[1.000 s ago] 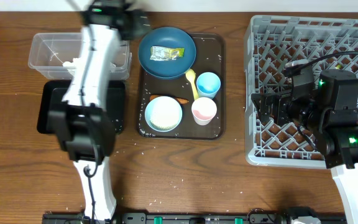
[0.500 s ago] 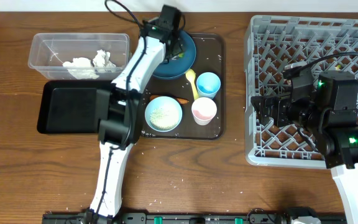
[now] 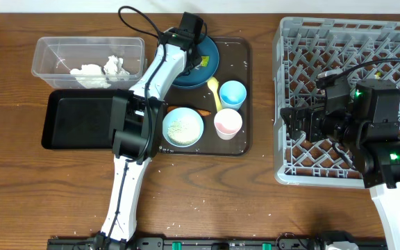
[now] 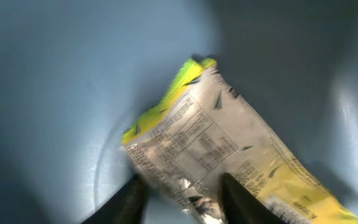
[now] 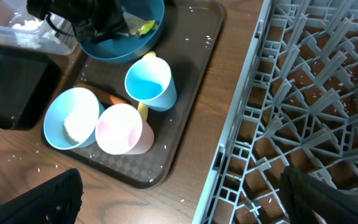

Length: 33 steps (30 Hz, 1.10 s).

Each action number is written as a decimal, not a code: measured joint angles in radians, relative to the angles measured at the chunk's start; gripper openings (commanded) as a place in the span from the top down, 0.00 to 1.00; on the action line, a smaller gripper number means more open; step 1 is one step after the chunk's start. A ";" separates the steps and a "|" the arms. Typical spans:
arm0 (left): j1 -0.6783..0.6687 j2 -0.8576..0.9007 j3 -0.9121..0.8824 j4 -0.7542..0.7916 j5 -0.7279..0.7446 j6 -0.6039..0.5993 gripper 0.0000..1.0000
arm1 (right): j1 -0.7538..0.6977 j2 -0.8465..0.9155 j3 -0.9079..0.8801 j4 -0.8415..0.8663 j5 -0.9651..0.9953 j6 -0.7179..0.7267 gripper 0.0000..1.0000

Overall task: Sort waste into correct bins and load items into the dishwasher rack
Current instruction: 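Return the left gripper to the plate and grasp the yellow wrapper, then drop the yellow wrapper into the clear bin with the left gripper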

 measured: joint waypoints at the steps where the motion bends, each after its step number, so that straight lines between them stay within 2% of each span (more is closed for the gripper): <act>1: 0.000 0.000 0.000 -0.001 0.008 0.008 0.85 | 0.000 0.000 0.000 0.000 0.000 0.000 0.01; 3: 0.000 0.000 0.000 -0.006 0.024 0.037 0.94 | 0.000 0.000 0.000 0.000 0.000 0.000 0.01; 13: 0.000 -0.029 0.000 -0.025 0.047 0.127 0.94 | 0.000 0.000 0.000 -0.005 0.000 0.000 0.01; 23: 0.000 -0.311 0.011 -0.024 0.051 0.200 0.94 | 0.000 0.000 0.000 -0.011 0.000 0.000 0.01; 28: 0.012 -0.325 0.020 -0.046 0.038 0.216 0.94 | 0.000 0.000 0.000 -0.021 0.000 0.000 0.01; 33: 0.086 -0.315 0.019 -0.095 0.023 0.224 0.94 | 0.000 0.000 0.000 -0.022 0.000 0.000 0.01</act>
